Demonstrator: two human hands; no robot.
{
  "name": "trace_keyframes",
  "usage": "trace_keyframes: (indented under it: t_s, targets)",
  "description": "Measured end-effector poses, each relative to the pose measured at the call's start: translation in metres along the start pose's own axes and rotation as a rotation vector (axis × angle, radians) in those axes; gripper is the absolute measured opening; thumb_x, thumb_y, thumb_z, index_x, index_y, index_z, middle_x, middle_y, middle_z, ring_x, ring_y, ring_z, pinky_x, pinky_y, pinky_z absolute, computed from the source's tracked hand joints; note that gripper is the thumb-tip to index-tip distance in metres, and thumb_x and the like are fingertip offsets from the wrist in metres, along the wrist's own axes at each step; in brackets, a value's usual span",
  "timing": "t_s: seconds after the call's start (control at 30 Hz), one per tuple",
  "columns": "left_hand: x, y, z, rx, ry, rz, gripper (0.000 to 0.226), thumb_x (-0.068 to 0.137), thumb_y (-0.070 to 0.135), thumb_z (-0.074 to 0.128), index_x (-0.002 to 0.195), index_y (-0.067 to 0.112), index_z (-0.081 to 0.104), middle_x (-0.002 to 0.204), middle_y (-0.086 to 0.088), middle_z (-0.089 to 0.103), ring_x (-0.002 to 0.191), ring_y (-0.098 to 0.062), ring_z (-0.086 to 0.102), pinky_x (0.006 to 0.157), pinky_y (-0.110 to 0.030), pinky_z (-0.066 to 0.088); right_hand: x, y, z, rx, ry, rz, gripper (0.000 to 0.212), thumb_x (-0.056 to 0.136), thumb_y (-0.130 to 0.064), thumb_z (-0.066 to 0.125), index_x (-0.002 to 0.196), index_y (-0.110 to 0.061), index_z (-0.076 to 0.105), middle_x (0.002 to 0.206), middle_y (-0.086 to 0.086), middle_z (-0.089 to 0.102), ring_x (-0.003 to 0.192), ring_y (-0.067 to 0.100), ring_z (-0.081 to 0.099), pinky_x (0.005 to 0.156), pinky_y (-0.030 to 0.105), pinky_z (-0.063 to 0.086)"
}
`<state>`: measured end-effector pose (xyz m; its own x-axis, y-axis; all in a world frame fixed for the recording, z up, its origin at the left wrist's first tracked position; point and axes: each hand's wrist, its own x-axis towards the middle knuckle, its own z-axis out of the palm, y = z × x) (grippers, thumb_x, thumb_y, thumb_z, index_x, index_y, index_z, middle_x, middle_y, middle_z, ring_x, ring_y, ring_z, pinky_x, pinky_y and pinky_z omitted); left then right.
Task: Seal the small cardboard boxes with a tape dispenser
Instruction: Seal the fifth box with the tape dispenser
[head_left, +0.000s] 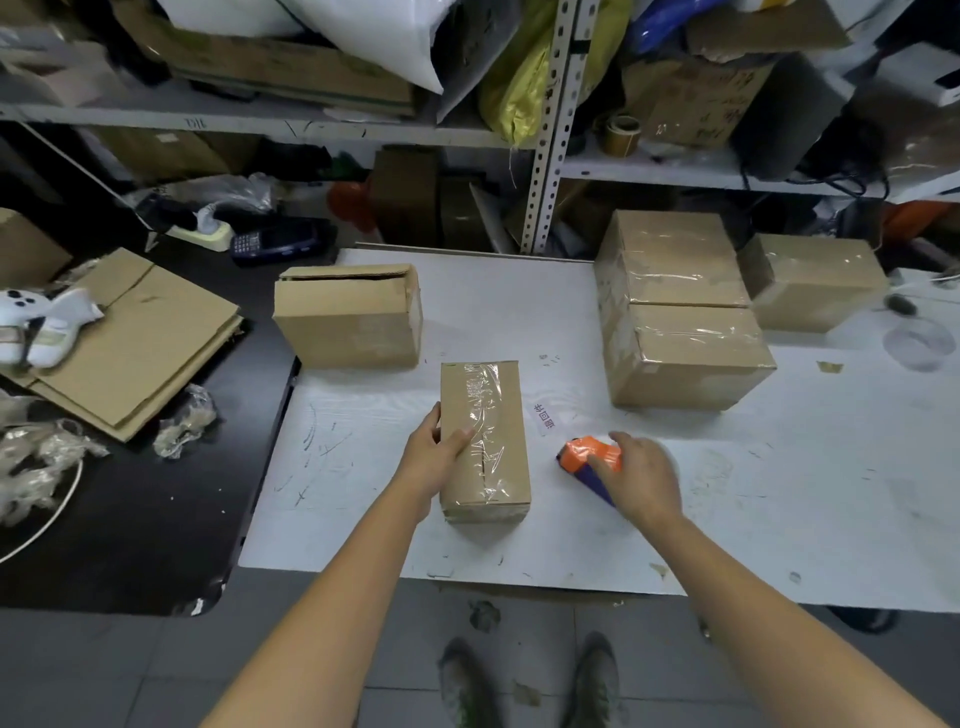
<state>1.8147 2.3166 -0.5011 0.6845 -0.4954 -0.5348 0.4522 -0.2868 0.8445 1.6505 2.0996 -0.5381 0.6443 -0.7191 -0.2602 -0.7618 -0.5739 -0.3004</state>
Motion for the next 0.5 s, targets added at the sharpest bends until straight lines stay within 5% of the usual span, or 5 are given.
trace_keyframes:
  t_s: [0.1, 0.27, 0.43, 0.5]
  targets:
    - [0.000, 0.000, -0.001, -0.021, -0.003, -0.006, 0.033, 0.094, 0.024, 0.065, 0.124, 0.036, 0.060, 0.109, 0.003, 0.073, 0.091, -0.015, 0.073, 0.066, -0.027, 0.056, -0.002, 0.013, 0.016, -0.062, -0.130, -0.023, 0.072, 0.090, -0.050, 0.063, 0.150, -0.023, 0.034, 0.130, 0.009, 0.058, 0.113, 0.030, 0.059, 0.089, 0.039, 0.050]
    - [0.003, -0.002, 0.000, -0.037, 0.012, 0.003, 0.040, 0.095, 0.022, 0.064, 0.132, 0.033, 0.056, 0.112, 0.003, 0.071, 0.091, -0.013, 0.072, 0.064, -0.024, 0.055, -0.002, 0.022, 0.028, -0.197, -0.130, -0.098, 0.080, 0.097, -0.025, 0.054, 0.158, -0.026, 0.001, 0.113, 0.009, 0.065, 0.096, 0.026, 0.061, 0.081, 0.036, 0.051]
    - [0.001, 0.004, 0.000, 0.182, 0.142, 0.085, 0.073, 0.091, 0.024, 0.068, 0.152, 0.036, 0.030, 0.137, 0.012, 0.048, 0.124, -0.013, 0.051, 0.090, -0.028, 0.045, -0.006, 0.008, -0.007, -0.039, -0.175, -0.176, 0.078, 0.099, -0.029, 0.055, 0.159, -0.024, 0.003, 0.134, 0.006, 0.054, 0.120, 0.028, 0.052, 0.093, 0.036, 0.046]
    - [-0.001, 0.011, 0.001, 0.352, 0.192, 0.169, 0.069, 0.092, 0.021, 0.067, 0.151, 0.033, 0.034, 0.149, 0.008, 0.041, 0.137, -0.015, 0.041, 0.102, -0.028, 0.038, -0.009, -0.006, -0.034, 0.071, -0.195, -0.199, 0.076, 0.097, -0.030, 0.057, 0.158, -0.028, 0.012, 0.140, 0.003, 0.050, 0.124, 0.025, 0.049, 0.092, 0.033, 0.046]
